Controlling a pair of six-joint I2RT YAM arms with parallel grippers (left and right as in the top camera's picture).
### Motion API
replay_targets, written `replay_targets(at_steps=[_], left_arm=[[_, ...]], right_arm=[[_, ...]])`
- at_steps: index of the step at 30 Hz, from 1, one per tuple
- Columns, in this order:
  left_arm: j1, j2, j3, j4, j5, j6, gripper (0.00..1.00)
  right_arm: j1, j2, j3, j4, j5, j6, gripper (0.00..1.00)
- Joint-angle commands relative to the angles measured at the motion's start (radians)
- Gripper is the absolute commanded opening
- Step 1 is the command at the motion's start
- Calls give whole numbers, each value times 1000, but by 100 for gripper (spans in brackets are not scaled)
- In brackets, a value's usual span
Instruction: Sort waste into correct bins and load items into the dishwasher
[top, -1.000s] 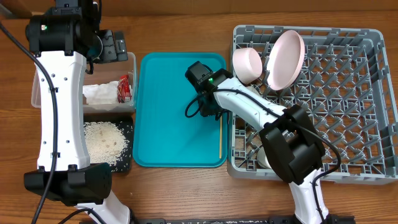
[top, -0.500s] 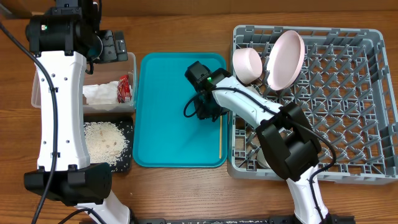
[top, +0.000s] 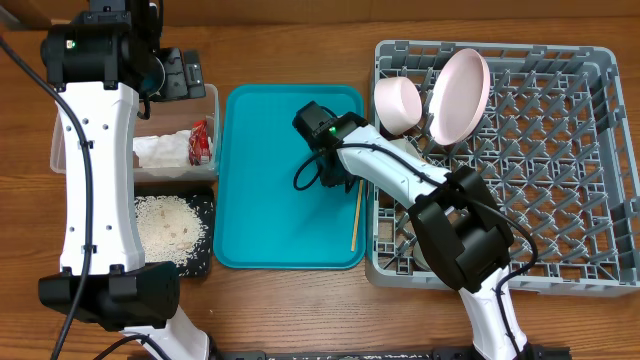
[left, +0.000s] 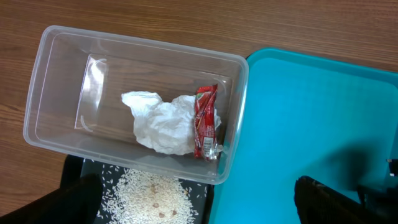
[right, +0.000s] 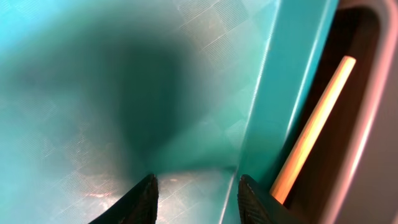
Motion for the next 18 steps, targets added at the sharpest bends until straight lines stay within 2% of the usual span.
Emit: replay_targets(at_steps=[1,7,12,18], left_arm=[[6,10,-3,0,-12,-6,100],[6,10,-3,0,-12,-6,100],[6,10,-3,0,-12,-6,100],[6,10,-3,0,-12,-6,100]], right_arm=[[-6,58,-29,-9,63,-16,43],[23,58,-29,-17,125,-57,44],[61,58,-28,-8,81,-194,48],[112,44,0,-42,81,-204,49]])
